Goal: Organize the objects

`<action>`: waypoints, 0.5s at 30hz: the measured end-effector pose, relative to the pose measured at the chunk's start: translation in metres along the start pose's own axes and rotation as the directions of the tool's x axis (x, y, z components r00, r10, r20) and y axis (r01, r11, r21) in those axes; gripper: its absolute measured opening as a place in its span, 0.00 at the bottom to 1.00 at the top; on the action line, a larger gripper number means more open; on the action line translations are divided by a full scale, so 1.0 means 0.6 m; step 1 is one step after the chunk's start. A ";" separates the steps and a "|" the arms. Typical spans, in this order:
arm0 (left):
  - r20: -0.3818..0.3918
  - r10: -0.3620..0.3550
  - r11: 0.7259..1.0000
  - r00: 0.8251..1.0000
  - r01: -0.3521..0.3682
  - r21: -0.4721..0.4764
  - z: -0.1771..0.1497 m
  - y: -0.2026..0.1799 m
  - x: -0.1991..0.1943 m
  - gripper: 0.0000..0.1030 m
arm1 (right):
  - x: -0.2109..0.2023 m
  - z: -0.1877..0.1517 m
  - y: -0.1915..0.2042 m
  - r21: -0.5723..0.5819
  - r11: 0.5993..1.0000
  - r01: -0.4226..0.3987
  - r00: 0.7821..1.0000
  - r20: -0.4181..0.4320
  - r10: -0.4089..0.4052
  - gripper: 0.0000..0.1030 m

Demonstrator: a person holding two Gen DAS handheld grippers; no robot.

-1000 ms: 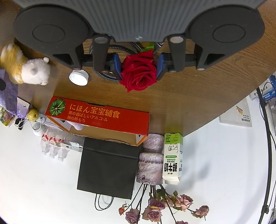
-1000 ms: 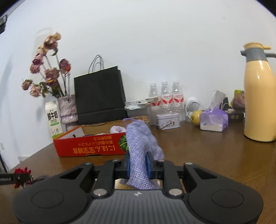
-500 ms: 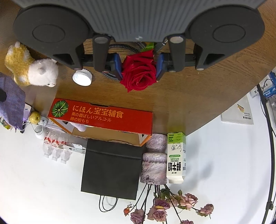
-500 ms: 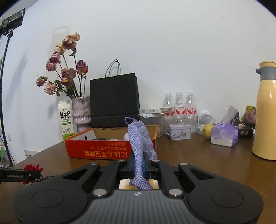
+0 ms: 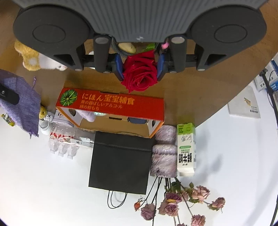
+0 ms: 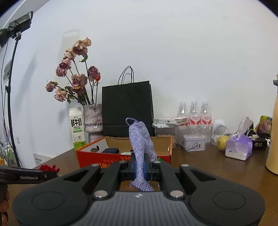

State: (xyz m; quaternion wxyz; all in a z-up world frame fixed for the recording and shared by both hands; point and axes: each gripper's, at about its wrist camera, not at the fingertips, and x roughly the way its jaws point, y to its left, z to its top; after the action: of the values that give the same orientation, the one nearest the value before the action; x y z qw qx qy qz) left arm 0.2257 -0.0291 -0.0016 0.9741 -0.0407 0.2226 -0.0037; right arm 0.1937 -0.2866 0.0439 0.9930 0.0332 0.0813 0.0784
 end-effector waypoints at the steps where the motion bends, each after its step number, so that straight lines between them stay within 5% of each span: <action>1: 0.001 -0.001 1.000 1.000 0.001 0.003 0.005 -0.003 0.002 0.38 | 0.003 0.003 -0.001 0.002 1.000 -0.002 1.000 0.000 0.002 0.06; 15: -0.002 -0.012 1.000 1.000 0.012 0.016 0.061 -0.023 0.040 0.38 | 0.059 0.035 -0.009 0.001 1.000 -0.013 1.000 -0.018 0.013 0.06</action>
State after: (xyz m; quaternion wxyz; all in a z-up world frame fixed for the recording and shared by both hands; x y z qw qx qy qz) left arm 0.2633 -0.0408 0.0222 0.9741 -0.0342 0.2230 -0.0115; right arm 0.2325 -0.2872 0.0587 0.9918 0.0336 0.0898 0.0850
